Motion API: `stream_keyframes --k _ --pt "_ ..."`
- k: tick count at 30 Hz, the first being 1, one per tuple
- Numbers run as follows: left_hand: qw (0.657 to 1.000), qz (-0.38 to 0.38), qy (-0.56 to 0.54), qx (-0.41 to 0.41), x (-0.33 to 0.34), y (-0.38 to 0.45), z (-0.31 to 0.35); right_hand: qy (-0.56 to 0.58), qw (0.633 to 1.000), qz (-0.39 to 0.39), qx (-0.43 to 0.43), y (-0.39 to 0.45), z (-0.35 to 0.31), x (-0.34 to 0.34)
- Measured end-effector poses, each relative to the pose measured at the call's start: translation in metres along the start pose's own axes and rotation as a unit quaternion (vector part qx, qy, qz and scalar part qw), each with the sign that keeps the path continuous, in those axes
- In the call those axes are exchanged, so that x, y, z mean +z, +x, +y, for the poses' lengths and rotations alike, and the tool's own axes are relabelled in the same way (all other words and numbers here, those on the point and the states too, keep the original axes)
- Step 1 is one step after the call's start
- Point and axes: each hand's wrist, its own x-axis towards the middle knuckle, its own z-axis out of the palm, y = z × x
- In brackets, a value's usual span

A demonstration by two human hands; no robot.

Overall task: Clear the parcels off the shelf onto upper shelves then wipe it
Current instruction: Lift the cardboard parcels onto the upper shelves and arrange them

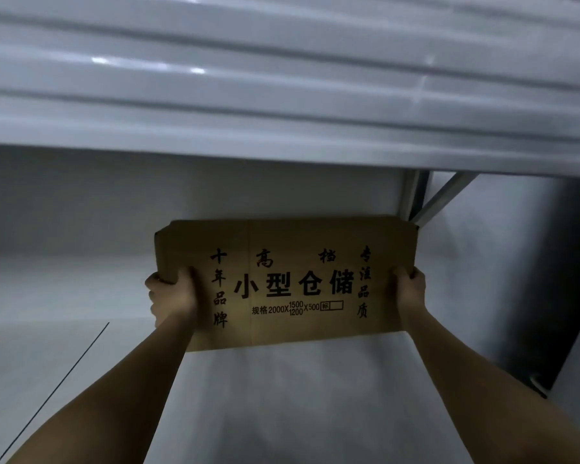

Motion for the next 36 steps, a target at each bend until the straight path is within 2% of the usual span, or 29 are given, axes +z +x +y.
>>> stream_keyframes --k 3,8,12,17,23,30,36 --pt "1.0 0.016 -0.007 -0.023 -0.009 -0.007 0.003 -0.035 0.999 0.024 -0.029 -0.022 -0.005 -0.007" --pt "1.0 0.007 0.01 -0.01 -0.032 -0.013 0.0 -0.054 0.992 0.078 -0.084 -0.069 -0.007 -0.026" --pt "1.0 -0.012 0.025 -0.003 -0.054 -0.024 -0.002 -0.035 0.993 0.077 -0.088 -0.117 -0.002 -0.042" --pt "0.998 -0.041 0.055 0.017 -0.098 -0.037 -0.009 -0.028 0.984 0.144 -0.1 -0.197 0.005 -0.057" --pt "0.997 -0.03 0.073 0.022 -0.138 -0.055 -0.016 -0.038 0.977 0.193 -0.083 -0.265 0.009 -0.073" --pt "0.997 -0.059 0.049 0.018 -0.148 -0.085 -0.012 -0.041 0.97 0.205 -0.126 -0.316 -0.007 -0.116" --pt "0.995 -0.087 0.039 0.029 -0.143 -0.118 -0.006 -0.107 0.946 0.262 -0.155 -0.351 -0.02 -0.163"
